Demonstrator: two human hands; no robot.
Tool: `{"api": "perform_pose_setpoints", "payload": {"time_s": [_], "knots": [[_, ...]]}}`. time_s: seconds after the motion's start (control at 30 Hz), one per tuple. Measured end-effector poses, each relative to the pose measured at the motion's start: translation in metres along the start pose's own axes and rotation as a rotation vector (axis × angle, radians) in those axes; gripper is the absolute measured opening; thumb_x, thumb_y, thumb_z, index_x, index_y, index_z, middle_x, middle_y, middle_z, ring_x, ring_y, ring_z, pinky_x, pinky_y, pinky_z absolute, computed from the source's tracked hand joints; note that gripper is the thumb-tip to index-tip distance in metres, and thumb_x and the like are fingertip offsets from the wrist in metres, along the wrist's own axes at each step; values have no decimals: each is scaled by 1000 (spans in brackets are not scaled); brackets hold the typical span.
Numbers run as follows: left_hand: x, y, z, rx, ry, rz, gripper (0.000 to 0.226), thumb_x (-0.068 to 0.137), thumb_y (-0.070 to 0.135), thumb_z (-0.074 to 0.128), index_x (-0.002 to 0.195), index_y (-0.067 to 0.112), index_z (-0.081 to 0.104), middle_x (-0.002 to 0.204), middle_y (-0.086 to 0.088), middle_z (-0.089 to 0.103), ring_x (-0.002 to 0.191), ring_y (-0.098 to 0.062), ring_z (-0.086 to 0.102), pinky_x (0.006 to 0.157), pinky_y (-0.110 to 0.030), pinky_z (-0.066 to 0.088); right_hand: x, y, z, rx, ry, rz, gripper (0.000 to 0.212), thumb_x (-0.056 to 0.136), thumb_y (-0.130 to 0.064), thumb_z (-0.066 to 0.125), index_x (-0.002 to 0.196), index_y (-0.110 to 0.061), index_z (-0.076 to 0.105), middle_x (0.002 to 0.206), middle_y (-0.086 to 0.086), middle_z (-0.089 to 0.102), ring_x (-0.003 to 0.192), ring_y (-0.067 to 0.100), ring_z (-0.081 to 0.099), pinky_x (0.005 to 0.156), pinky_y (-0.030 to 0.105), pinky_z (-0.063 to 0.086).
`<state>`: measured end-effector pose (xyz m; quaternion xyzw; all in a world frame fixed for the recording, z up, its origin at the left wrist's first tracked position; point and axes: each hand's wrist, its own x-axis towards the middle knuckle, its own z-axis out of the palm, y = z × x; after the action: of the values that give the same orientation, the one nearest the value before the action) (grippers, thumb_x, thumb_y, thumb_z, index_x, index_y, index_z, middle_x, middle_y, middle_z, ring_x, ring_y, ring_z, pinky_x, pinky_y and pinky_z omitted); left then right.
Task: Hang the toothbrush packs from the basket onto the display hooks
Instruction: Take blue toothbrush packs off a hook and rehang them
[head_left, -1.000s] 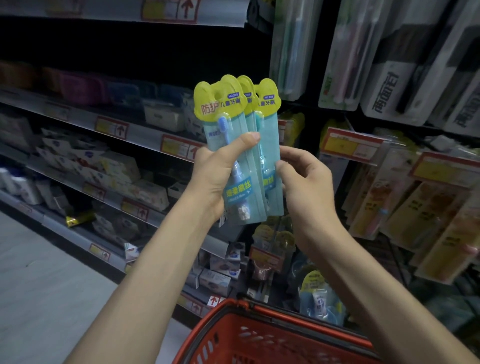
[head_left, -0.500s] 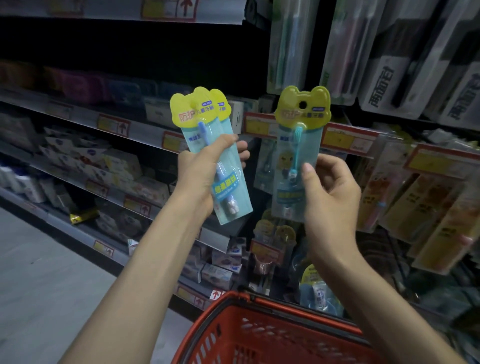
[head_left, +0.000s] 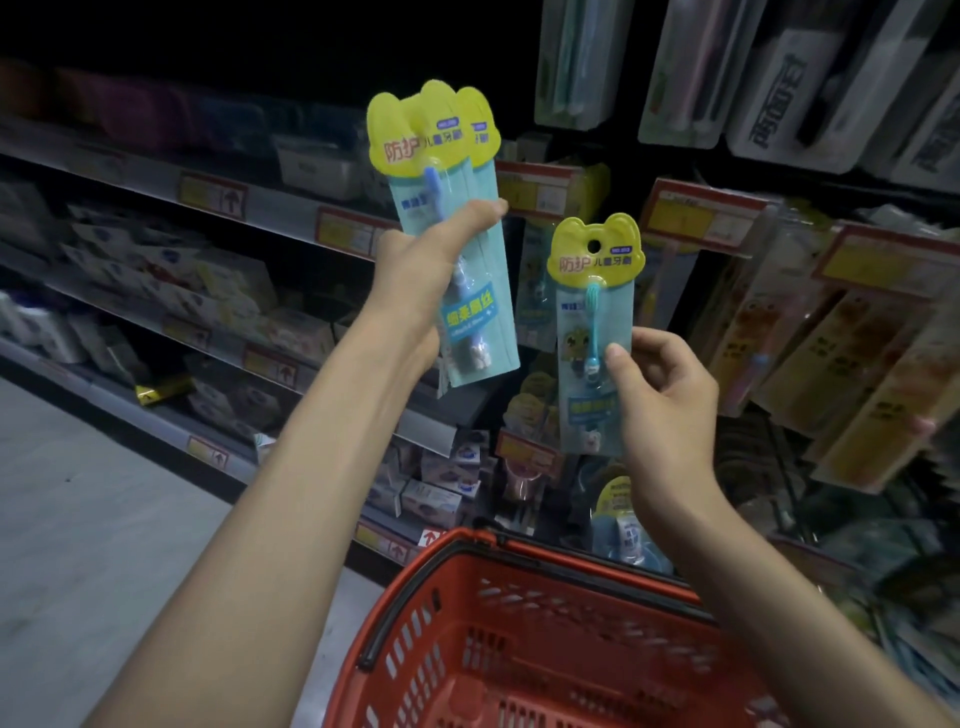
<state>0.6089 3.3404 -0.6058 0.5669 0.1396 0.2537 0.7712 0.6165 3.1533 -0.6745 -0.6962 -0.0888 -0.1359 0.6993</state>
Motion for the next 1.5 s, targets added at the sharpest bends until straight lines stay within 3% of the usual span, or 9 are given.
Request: {"api": "perform_pose_setpoints", "payload": {"time_s": [0.23, 0.37, 0.47, 0.53, 0.7, 0.9, 1.07, 1.3, 1.5], "knots": [[2, 7, 3, -126, -49, -8, 56, 79, 25, 86, 128, 3, 68, 108, -16, 76, 87, -27, 76, 78, -46, 66, 0, 10, -6, -53, -17, 31, 9, 102, -16, 63, 109, -14, 69, 100, 3, 75, 85, 6, 71, 65, 16, 54], [4, 12, -1, -182, -68, 23, 76, 67, 33, 90, 133, 6, 64, 127, -18, 71, 90, -23, 77, 71, -37, 63, 2, 13, -1, -67, -48, 57, 8, 99, -10, 65, 104, -14, 69, 97, 4, 74, 77, 2, 69, 60, 16, 53], [6, 15, -1, -191, -113, 58, 37, 81, 27, 83, 111, 7, 75, 95, -7, 74, 79, -19, 73, 72, -34, 61, 8, 11, 8, -49, -61, 63, 8, 98, -9, 65, 104, -13, 69, 97, 4, 75, 76, 0, 69, 58, 13, 51], [6, 17, 0, -220, -154, 73, 21, 89, 22, 77, 105, 8, 74, 90, -5, 76, 82, -20, 75, 76, -35, 61, 13, 7, 16, -32, -68, 66, 7, 99, -10, 65, 104, -14, 69, 96, 2, 75, 73, -2, 68, 57, 12, 50], [11, 18, 1, -315, -234, 90, 16, 94, 16, 71, 106, 6, 73, 106, -13, 76, 110, -29, 75, 87, -36, 61, 27, 1, 32, -18, -78, 42, 11, 98, -10, 66, 99, -21, 66, 95, -1, 74, 76, 1, 67, 60, 10, 50], [9, 20, 2, -317, -214, 99, 22, 92, 15, 73, 111, 4, 71, 115, -18, 77, 108, -28, 76, 88, -38, 62, 41, -2, 49, 27, -78, 45, 10, 99, -10, 66, 104, -19, 66, 100, -2, 73, 81, -1, 68, 62, 10, 50], [4, 21, 4, -321, -210, 98, 21, 94, 13, 71, 112, 2, 71, 117, -21, 76, 108, -29, 76, 72, -31, 61, 51, 0, 59, 43, -56, 74, 9, 99, -13, 66, 104, -20, 65, 94, -6, 73, 79, 3, 69, 60, 11, 51], [5, 21, 3, -301, -205, 110, 22, 93, 14, 73, 111, 3, 72, 114, -18, 77, 106, -28, 77, 77, -34, 62, 52, 9, 65, 56, -41, 112, 11, 99, -13, 68, 109, -15, 67, 95, -2, 75, 80, 8, 72, 66, 18, 58], [4, 20, 4, -282, -199, 115, 21, 92, 14, 73, 110, 3, 73, 114, -18, 78, 103, -26, 77, 75, -32, 61, 61, 12, 70, 140, 54, 217, 7, 94, -14, 75, 97, -14, 69, 84, 0, 75, 72, 13, 73, 60, 23, 59]]}}
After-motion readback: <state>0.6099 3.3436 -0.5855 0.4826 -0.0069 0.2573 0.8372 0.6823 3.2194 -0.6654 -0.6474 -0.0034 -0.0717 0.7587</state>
